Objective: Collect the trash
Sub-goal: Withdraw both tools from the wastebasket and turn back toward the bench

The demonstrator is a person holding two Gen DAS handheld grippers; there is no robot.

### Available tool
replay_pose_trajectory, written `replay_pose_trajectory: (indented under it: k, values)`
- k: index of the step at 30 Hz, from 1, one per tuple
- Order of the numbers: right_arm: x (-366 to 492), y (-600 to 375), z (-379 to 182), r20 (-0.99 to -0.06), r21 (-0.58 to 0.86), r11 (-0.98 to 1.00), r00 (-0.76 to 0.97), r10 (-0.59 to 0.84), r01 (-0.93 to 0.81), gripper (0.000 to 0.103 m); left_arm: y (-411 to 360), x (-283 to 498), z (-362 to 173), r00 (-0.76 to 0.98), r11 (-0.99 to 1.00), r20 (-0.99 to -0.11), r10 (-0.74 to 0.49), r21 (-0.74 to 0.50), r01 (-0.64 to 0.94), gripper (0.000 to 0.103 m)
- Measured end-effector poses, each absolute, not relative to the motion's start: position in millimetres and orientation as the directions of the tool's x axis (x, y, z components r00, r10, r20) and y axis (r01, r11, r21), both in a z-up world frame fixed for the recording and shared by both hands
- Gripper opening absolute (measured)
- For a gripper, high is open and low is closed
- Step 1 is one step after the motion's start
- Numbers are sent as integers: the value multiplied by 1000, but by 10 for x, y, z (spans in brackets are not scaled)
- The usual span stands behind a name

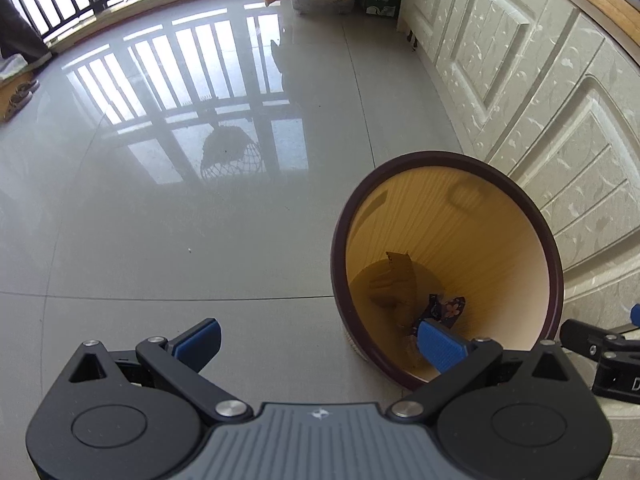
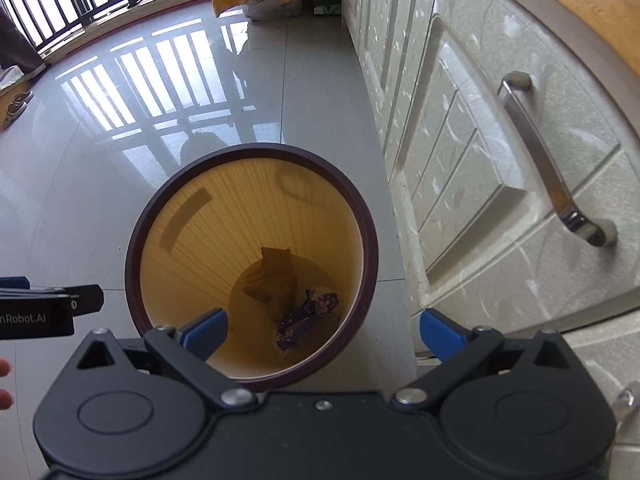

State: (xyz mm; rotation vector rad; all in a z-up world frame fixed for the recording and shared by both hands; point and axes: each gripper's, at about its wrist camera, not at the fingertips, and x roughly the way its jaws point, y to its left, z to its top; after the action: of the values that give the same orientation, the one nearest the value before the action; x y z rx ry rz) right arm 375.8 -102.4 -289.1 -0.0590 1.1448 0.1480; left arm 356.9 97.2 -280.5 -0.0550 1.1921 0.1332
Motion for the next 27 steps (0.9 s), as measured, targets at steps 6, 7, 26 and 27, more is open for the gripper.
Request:
replay_pose_trajectory:
  k: [6,7,26,27]
  values:
    - [3650,-1045,-2782,-902,-15,989,430,48,-144,103,892,3439,-2665,399,995,-914,78,45,-91,103]
    - [3629,-1047,-2762,-900,-22,990,434,42,-142,103,884,3412,-2651,404,995,-912,77,44,-89,103]
    - [2914,-1029,-1885,-795,-62,986,604,47,-158,103,910,2747,-1879,549,992,-831,91,28,-121,103]
    - [2869,-1023,-1815,-786,-62,985,617,51,-160,103,915,2697,-1805,562,992,-822,92,28,-121,103]
